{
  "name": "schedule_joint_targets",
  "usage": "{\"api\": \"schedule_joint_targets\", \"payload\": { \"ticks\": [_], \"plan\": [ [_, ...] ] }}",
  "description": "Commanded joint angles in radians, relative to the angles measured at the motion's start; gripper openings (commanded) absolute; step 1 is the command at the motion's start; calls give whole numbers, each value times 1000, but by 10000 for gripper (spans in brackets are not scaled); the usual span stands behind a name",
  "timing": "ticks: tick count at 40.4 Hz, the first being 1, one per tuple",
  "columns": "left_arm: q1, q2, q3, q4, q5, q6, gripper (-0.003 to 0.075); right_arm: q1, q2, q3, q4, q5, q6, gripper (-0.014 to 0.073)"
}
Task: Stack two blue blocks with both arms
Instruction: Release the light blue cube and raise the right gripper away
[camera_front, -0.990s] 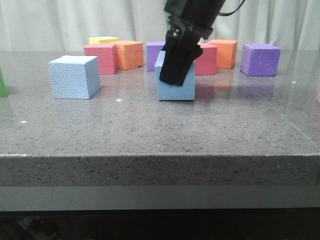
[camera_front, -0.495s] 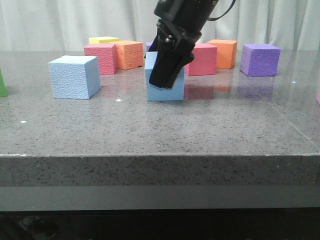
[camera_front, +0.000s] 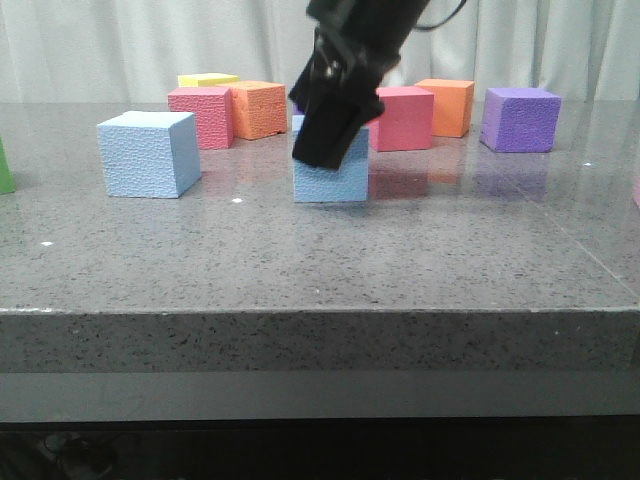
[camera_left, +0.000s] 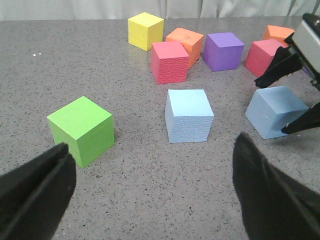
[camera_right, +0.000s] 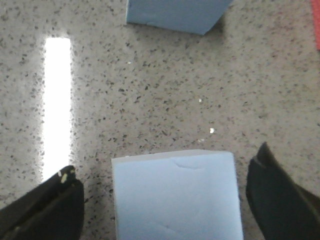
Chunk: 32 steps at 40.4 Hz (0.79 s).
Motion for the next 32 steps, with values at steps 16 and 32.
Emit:
{"api": "schedule_joint_targets", "payload": {
  "ticks": [16,32],
  "plan": [
    [-7,8,-30,-3,-72,-6,620,-2,-381,-18,-184,59,911,643],
    [-7,8,-30,-3,-72,-6,619,-2,-754,366,-292,-16,1129,643]
  ]
}}
